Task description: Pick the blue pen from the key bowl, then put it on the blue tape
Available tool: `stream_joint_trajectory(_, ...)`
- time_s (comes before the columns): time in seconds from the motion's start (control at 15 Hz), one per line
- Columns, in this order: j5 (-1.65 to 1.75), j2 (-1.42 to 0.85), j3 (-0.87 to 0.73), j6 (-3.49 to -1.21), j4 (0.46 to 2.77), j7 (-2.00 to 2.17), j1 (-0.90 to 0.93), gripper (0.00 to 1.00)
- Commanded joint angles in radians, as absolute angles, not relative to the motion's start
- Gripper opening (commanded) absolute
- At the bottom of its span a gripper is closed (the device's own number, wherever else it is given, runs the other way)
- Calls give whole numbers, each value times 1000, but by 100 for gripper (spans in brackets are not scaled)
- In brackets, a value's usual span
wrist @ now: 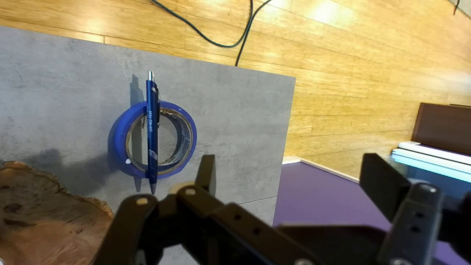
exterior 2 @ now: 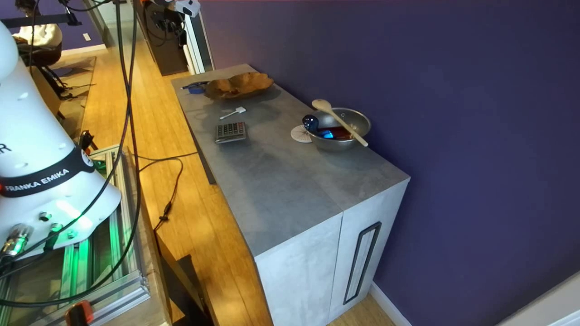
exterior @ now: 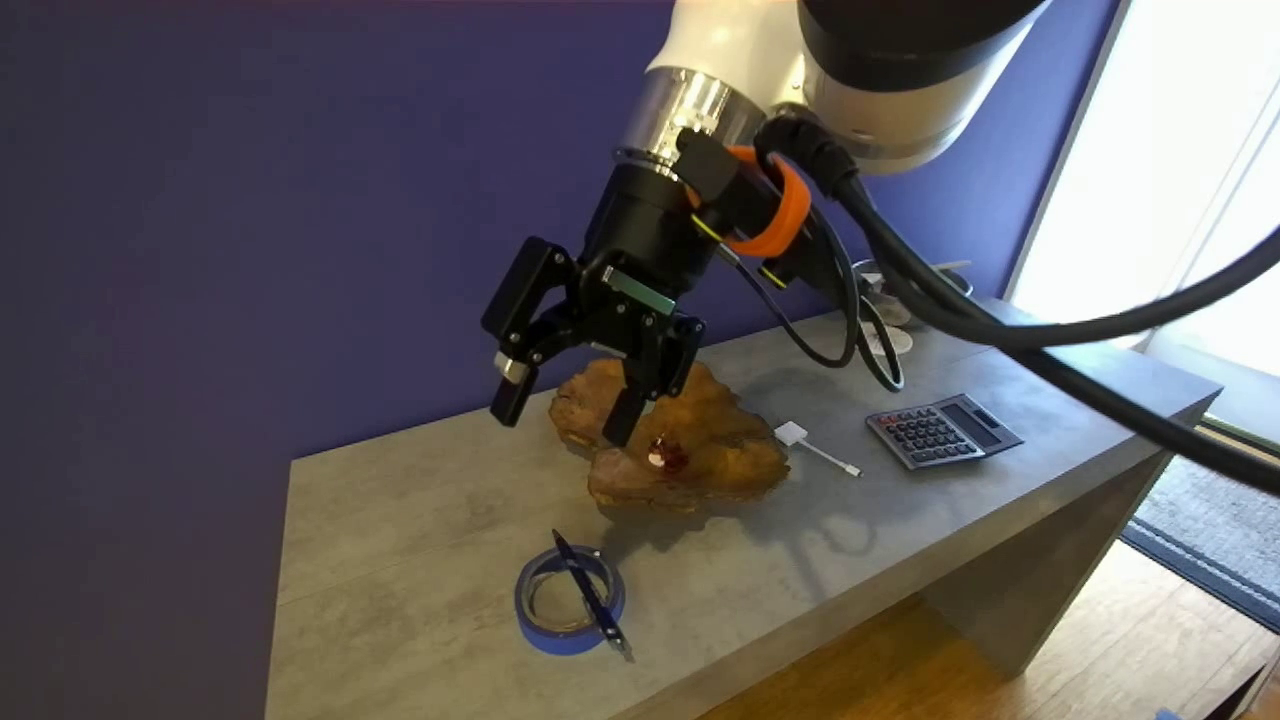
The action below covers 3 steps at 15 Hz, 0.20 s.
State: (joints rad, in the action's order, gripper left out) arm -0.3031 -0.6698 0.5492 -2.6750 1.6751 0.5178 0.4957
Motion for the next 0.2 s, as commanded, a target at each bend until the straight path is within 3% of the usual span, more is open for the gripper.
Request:
stream_joint_trajectory(0.0,-350,-661,509,-2665,1667,489,530,100)
stream_joint_trajectory(0.13,-350,-661,509,-2665,1667,489,530,100)
